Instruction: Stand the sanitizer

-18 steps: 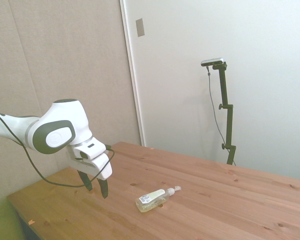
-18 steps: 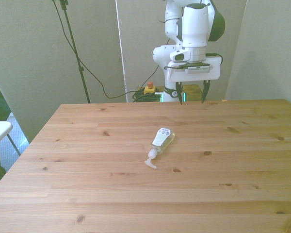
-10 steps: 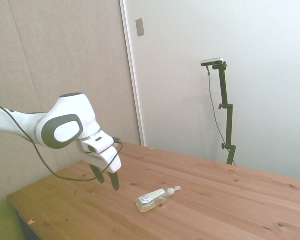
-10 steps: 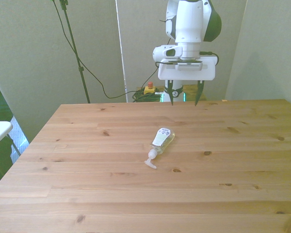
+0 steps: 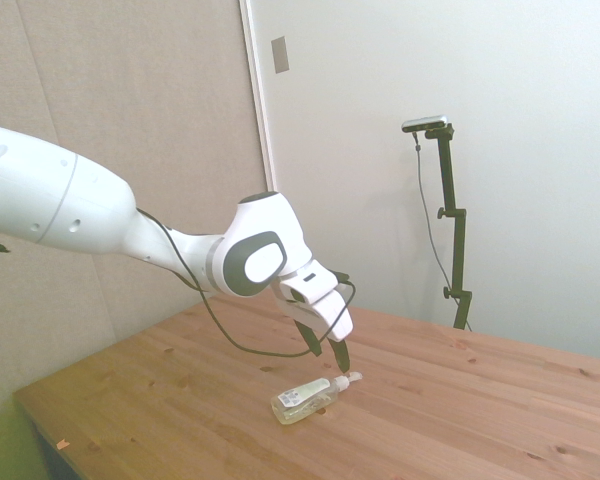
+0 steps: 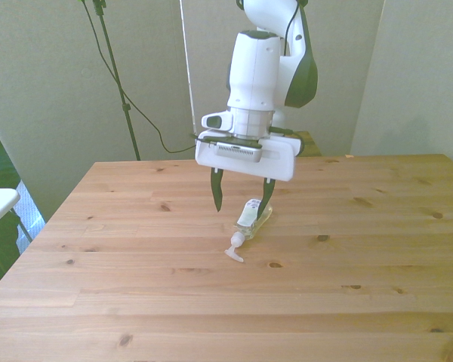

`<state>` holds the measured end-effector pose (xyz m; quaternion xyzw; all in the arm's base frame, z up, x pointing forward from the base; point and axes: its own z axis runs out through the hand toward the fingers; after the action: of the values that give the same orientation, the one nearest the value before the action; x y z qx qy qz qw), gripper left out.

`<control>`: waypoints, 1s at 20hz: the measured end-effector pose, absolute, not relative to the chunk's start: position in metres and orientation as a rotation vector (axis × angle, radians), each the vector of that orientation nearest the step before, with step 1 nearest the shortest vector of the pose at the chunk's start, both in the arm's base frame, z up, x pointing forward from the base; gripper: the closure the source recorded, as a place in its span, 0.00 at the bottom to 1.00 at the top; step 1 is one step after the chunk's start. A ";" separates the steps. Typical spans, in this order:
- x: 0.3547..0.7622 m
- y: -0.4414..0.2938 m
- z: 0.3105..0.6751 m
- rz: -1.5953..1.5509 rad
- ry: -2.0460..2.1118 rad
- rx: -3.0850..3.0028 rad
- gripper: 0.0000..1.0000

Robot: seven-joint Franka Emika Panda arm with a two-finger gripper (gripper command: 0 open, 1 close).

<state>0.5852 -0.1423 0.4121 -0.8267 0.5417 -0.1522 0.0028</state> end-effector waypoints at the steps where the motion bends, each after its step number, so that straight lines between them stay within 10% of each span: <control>1: 0.590 -0.145 0.408 -0.481 1.709 -2.585 0.00; 10: 0.615 -0.159 0.369 -0.460 1.769 -2.574 0.00; 11: 0.616 -0.161 0.366 -0.455 1.776 -2.571 1.00; 20: 0.617 -0.169 0.351 -0.415 1.815 -2.545 1.00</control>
<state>0.6171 -0.1694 0.3506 -0.8071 0.5755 -0.1317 -0.0059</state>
